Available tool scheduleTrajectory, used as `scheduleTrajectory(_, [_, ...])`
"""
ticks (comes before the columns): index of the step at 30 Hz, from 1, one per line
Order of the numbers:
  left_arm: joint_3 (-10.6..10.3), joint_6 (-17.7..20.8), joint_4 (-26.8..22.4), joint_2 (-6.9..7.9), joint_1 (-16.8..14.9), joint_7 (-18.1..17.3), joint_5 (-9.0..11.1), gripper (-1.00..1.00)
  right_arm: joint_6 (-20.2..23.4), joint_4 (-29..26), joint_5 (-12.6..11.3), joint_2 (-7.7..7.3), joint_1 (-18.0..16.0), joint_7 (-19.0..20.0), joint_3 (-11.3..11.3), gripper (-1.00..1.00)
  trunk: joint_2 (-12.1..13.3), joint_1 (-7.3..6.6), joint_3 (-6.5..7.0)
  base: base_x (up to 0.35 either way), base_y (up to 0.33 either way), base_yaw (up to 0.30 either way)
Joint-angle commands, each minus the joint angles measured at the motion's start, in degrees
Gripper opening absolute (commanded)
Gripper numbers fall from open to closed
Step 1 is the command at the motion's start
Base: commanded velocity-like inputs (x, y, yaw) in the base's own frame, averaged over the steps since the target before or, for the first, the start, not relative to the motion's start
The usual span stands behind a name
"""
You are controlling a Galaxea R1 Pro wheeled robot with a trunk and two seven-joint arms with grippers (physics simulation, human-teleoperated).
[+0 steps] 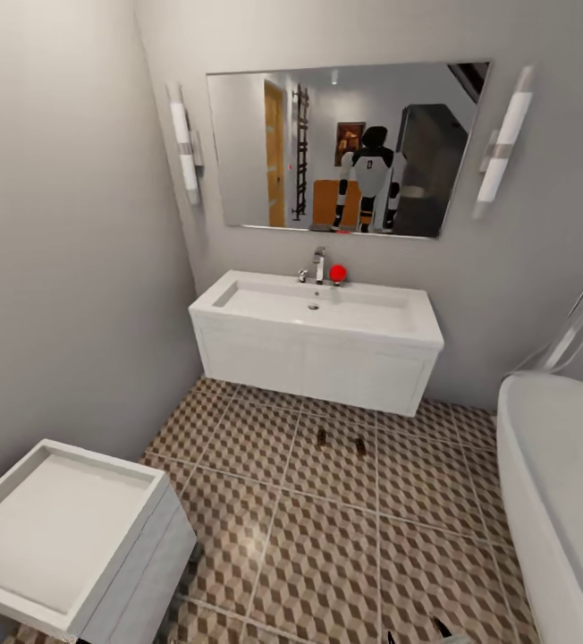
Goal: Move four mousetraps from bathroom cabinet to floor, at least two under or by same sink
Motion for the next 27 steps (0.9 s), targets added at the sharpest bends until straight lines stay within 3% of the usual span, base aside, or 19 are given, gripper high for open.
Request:
scheduleTrajectory(1, [-0.5,-0.3,0.2,-0.04,-0.1,0.3,0.2,1.00,-0.1,0.0,-0.4,-0.01,0.0,-0.2,0.5,1.00,-0.1,0.03,-0.11,0.000,0.000,0.286])
scheduleTrajectory(27, [-0.5,-0.3,0.2,-0.05,-0.1,0.3,0.2,1.00,-0.1,0.0,-0.4,-0.01,0.0,-0.2,0.5,1.00,-0.1,0.03,-0.11,0.000,0.000,0.286])
